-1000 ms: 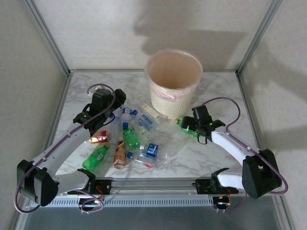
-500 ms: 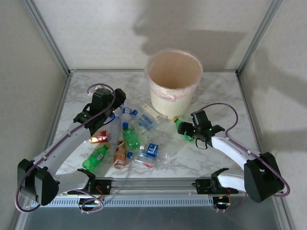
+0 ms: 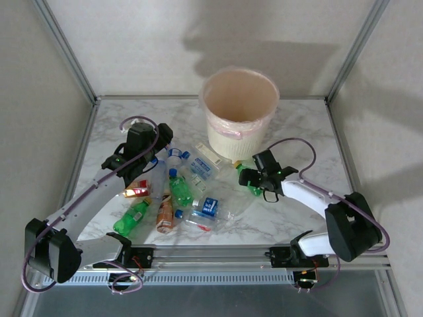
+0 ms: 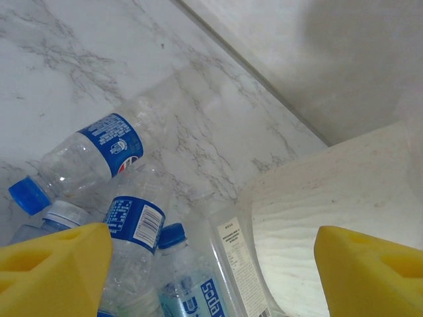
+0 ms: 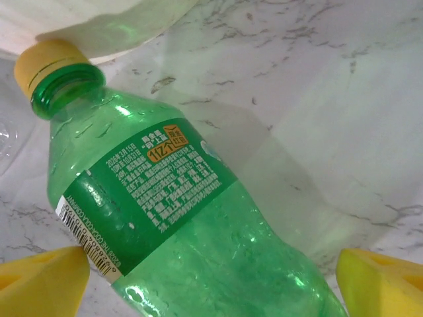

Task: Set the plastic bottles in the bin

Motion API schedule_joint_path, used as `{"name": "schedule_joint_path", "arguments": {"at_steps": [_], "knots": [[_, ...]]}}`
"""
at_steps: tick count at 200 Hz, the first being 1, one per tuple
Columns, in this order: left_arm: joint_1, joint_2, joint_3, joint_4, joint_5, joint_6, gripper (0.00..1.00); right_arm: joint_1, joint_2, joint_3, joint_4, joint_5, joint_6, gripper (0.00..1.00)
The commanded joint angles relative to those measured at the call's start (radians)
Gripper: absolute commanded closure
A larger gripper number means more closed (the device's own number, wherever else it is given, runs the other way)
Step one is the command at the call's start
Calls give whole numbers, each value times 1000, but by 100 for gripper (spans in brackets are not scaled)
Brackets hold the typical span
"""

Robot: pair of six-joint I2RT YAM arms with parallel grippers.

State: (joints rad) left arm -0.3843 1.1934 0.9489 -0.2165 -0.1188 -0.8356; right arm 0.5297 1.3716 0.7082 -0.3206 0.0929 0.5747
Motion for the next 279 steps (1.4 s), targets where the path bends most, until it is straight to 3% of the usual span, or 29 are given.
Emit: {"name": "schedule_joint_path", "arguments": {"at_steps": [1, 89, 137, 188, 221, 279], "knots": [[13, -20, -12, 8, 8, -7, 20, 6, 50, 19, 28, 25, -27, 5], [14, -15, -25, 18, 16, -17, 20, 82, 62, -34, 54, 2, -2, 12], [15, -21, -25, 18, 18, -20, 20, 119, 27, -52, 30, 19, 35, 22], [15, -27, -24, 11, 15, -19, 20, 161, -81, -21, -65, 58, 63, 32], [15, -26, -19, 9, 13, -17, 20, 253, -166, 25, -178, 94, 89, 34], [15, -20, -9, 8, 16, -22, 20, 267, -191, 92, -243, 109, 108, 38]]}}
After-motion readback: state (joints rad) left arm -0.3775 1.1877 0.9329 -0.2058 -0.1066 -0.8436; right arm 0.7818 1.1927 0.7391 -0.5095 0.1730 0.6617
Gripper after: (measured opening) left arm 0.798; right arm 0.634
